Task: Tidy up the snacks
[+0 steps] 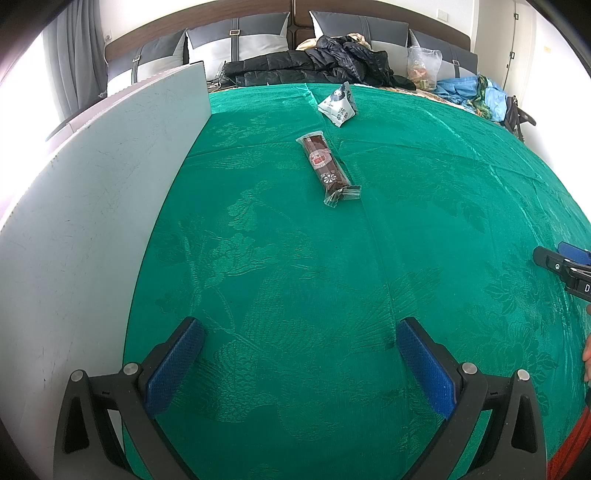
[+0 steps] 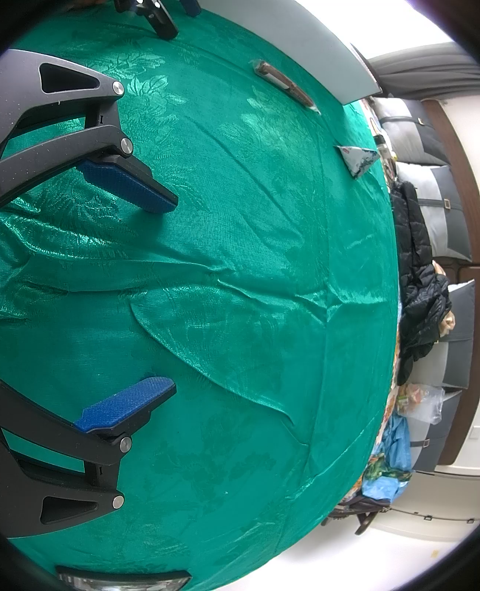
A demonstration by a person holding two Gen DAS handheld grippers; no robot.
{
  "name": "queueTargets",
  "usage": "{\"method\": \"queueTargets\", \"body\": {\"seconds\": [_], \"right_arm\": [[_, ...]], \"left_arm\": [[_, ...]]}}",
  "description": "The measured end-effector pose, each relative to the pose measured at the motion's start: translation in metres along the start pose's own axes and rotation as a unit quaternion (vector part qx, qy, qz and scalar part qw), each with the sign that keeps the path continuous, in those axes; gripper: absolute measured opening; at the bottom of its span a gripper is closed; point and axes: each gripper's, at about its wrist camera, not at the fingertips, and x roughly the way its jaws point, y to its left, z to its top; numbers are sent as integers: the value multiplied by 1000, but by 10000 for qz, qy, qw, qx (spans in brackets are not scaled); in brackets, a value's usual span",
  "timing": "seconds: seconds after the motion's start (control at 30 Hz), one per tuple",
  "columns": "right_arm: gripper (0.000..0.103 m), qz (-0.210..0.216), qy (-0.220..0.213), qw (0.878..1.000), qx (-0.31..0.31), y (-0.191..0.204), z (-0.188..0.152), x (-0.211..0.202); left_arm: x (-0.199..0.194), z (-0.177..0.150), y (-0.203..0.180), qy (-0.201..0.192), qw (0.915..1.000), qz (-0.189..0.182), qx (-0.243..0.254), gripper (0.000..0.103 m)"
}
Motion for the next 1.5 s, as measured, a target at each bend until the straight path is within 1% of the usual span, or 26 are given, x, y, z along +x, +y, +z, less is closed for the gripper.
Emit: {"method": "queueTargets", "body": {"seconds": [0.63,0.67,0.73,0.77,0.8,0.87,0.97,1.03,1.1,1.17,1.2,1.23,1.27,1.3,1.33,1.37,1.4,1.43,1.47,1.5], "right_arm": [[93,7,0,10000,0,-1,-1,-1],[93,8,0,10000,0,-1,0,0],[93,8,-1,10000,-1,-1,0,-1],[93,7,0,10000,-2,0,0,0],[93,8,0,10000,-1,-1,0,-1],[93,10,-1,10000,0,-1,0,-1],[93,9,-2,10000,-2,0,1,0],[93,11,-1,10000,0,-1,0,-1],[93,12,-1,10000,0,-1,0,-1],[93,13,-2,10000,0,-1,1,-1],[93,13,-1,10000,0,-1,0,-1],[93,13,-1,10000,0,-1,0,-1],[93,13,-1,10000,0,-1,0,-1],[93,14,-2,10000,0,-1,0,-1],[93,14,-1,10000,0,-1,0,-1],[93,15,-1,10000,-1,-1,0,-1],[93,15,-1,10000,0,-1,0,-1],[93,15,-1,10000,0,-1,0,-1],[93,16,-2,10000,0,-1,0,-1],[93,17,-2,10000,0,-1,1,-1]], "left_arm": [[0,1,1,16,10000,-14,5,103],[0,1,1,62,10000,-34,22,103],[0,6,2,279,9996,-72,25,103],[-1,8,3,384,9991,-150,-43,103],[-3,11,6,432,9983,-343,-188,102],[-10,20,14,398,9956,-685,-501,102],[-18,45,22,213,9909,-1019,-856,102],[-15,67,21,196,9902,-1083,-865,102],[-6,86,16,215,9911,-1056,-781,102],[12,107,7,357,9923,-1012,-626,101],[27,117,2,495,9932,-882,-569,94],[37,122,0,620,9937,-753,-547,82],[49,126,-1,762,9936,-627,-545,75],[64,129,-1,952,9925,-489,-591,62],[69,129,1,959,9926,-427,-619,58],[68,133,1,785,9948,-333,-565,57],[71,133,1,837,9948,-247,-520,53],[71,134,1,854,9950,-177,-481,40],[68,134,1,782,9958,-232,-412,26],[66,131,2,803,9956,-280,-393,18]]}}
